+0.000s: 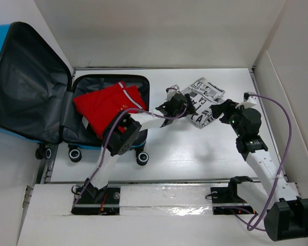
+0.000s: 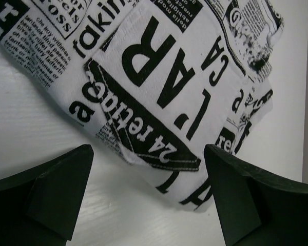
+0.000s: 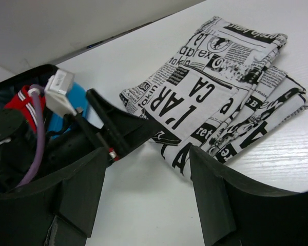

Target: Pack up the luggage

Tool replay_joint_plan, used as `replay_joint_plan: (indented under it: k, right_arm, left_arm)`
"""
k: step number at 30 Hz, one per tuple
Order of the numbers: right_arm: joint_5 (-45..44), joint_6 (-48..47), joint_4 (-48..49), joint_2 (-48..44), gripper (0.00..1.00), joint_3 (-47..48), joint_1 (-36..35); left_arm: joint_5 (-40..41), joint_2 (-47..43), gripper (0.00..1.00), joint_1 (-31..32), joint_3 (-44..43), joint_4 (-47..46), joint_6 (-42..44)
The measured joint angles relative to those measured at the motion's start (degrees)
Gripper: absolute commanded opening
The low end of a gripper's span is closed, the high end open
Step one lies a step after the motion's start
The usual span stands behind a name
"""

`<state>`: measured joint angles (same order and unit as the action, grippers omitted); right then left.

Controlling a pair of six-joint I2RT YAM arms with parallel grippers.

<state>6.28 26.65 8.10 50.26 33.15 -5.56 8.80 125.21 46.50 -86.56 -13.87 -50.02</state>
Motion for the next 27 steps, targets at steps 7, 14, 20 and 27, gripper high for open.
replay_joint_plan:
  k: [7, 14, 20, 27]
  right_arm:
    - [2.1, -0.13, 0.0, -3.63, 0.7, -0.02, 0.0]
    - [2.43, -0.11, -0.17, -4.94, 0.69, -0.02, 0.0]
    - [3.1, -0.11, -0.15, -4.87, 0.69, -0.02, 0.0]
    - [3.89, -0.11, -0.15, -4.0, 0.69, -0.02, 0.0]
  left_arm:
    - [3.52, 8.22, 0.74, 0.37, -13.7, 9.53, -0.42]
    - [9.77, 10.97, 0.3, 0.79, -18.23, 15.02, 3.08]
    - [11.67, 13.42, 0.0, 0.79, -23.15, 15.89, 10.32]
    - [10.21, 11.69, 0.0, 0.63, -22.47, 15.56, 20.26]
